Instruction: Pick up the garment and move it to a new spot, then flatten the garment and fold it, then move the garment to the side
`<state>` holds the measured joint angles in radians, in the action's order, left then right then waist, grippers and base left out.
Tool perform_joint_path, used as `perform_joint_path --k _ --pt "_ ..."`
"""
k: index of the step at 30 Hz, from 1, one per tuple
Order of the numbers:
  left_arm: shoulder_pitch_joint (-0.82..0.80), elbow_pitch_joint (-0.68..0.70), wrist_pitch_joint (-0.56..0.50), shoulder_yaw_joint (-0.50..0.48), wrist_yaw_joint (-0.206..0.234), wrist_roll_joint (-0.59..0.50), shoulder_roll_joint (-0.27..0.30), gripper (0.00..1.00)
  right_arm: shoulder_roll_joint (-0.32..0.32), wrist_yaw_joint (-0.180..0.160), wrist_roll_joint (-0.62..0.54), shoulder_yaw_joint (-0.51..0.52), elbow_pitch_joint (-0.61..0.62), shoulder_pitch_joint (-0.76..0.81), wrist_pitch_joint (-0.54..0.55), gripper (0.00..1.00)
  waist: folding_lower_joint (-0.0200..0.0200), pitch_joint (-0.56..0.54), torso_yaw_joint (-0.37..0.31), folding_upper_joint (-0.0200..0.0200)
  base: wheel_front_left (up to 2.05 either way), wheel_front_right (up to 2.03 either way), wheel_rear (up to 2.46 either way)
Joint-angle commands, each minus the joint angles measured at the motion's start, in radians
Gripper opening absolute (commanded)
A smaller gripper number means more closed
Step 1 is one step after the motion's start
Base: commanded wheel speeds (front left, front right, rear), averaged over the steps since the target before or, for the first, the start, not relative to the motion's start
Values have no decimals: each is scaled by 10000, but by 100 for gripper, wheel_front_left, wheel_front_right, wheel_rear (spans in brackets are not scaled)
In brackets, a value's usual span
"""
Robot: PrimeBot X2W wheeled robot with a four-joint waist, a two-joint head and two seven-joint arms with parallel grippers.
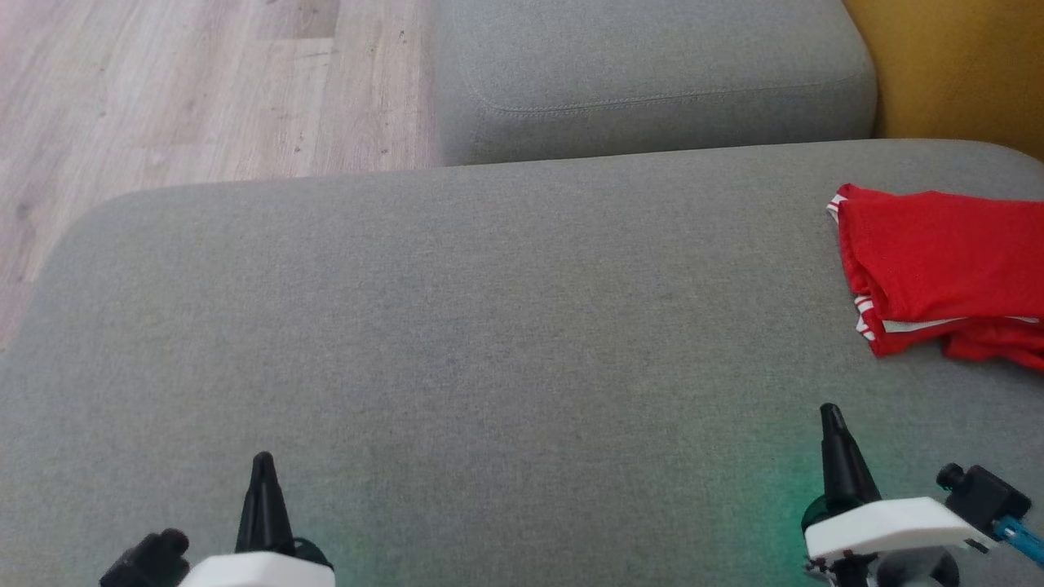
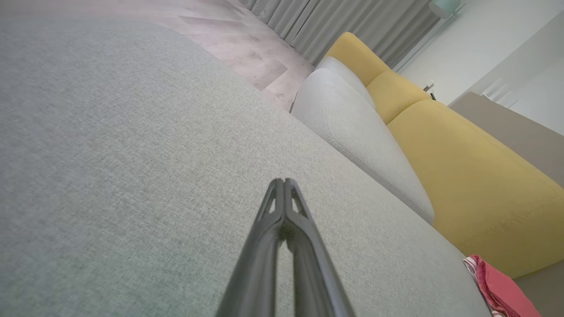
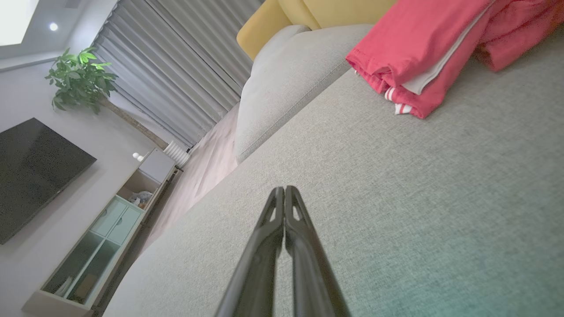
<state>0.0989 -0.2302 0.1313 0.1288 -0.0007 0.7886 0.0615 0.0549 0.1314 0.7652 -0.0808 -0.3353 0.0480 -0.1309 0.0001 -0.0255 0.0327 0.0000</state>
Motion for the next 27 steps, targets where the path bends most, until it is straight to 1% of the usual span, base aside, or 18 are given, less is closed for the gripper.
perform_joint_path --k 1,27 --pt "-608 243 -50 -242 -69 253 146 0 178 -3 288 18 346 -505 78 0 -1 4 -5 0 0 0 0" --pt "-1091 120 -735 -823 -488 3097 175 0 209 -5 3188 527 546 -851 764 0 -1 101 -115 0 0 0 0"
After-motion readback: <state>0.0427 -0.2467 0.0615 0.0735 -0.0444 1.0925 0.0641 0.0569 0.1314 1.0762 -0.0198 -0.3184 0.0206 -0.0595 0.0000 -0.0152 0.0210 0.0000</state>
